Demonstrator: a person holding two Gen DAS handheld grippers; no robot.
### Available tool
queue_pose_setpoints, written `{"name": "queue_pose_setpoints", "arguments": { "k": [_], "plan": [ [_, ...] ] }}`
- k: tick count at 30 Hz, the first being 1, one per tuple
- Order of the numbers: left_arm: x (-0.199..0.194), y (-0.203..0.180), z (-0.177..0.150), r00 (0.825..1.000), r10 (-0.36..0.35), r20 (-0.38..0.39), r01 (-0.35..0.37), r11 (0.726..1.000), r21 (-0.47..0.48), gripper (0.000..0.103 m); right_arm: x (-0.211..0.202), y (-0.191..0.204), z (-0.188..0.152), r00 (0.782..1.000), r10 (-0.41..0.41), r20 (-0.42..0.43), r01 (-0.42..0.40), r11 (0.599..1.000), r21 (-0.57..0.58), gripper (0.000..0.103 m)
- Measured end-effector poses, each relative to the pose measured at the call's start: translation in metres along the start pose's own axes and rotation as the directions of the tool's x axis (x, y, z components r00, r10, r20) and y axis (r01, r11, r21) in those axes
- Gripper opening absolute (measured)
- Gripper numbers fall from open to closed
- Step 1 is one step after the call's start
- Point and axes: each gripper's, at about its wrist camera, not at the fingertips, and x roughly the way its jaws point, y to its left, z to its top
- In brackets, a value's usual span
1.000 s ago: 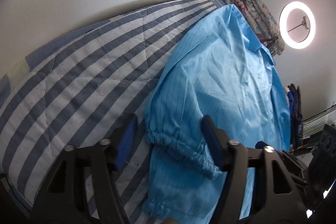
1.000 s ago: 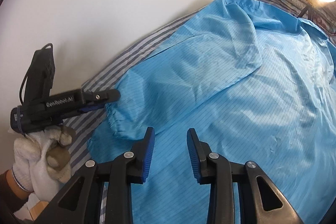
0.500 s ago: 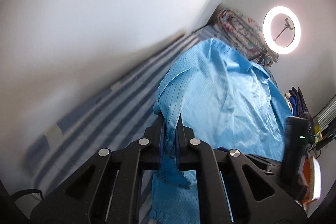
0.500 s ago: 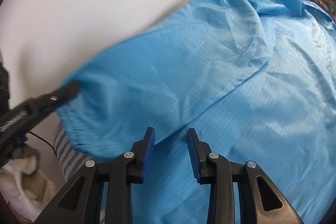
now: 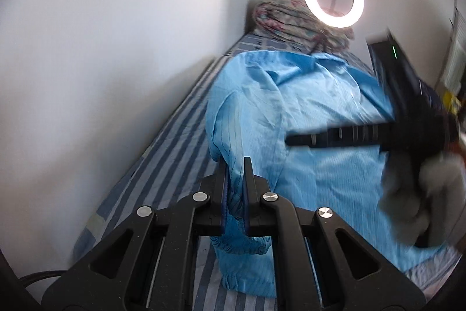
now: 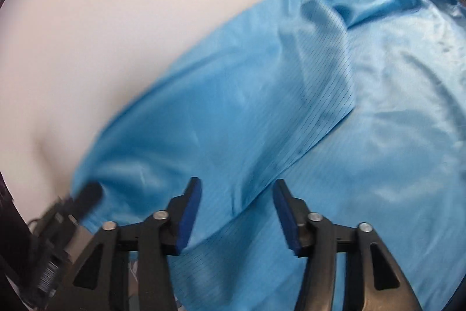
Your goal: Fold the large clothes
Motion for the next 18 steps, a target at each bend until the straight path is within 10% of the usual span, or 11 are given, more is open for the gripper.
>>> {"name": "queue_pose_setpoints", "arguments": {
  "k": [7,15,18],
  "plan": [
    [-0.007,-0.034,-0.01,0.999,-0.049,0.008,0.048,0.993,0.112,0.005,-0.024,0.012,0.045,0.997,0.062,0.039,-0.064,0.997,0.048,0.057],
    [-0.012,-0.046,-0.024,0.998,-0.068,-0.008,0.068,0.978,0.196,0.005,0.029,0.049,0.096,0.992,-0.101,-0.072,0.1,0.995,-0.019,0.057],
    [-0.014,-0.049,-0.026,0.997,-0.077,-0.013,0.078,0.974,0.21,0.005,0.039,0.055,0.095,0.98,-0.169,-0.109,0.165,0.985,-0.041,0.015]
  ]
}}
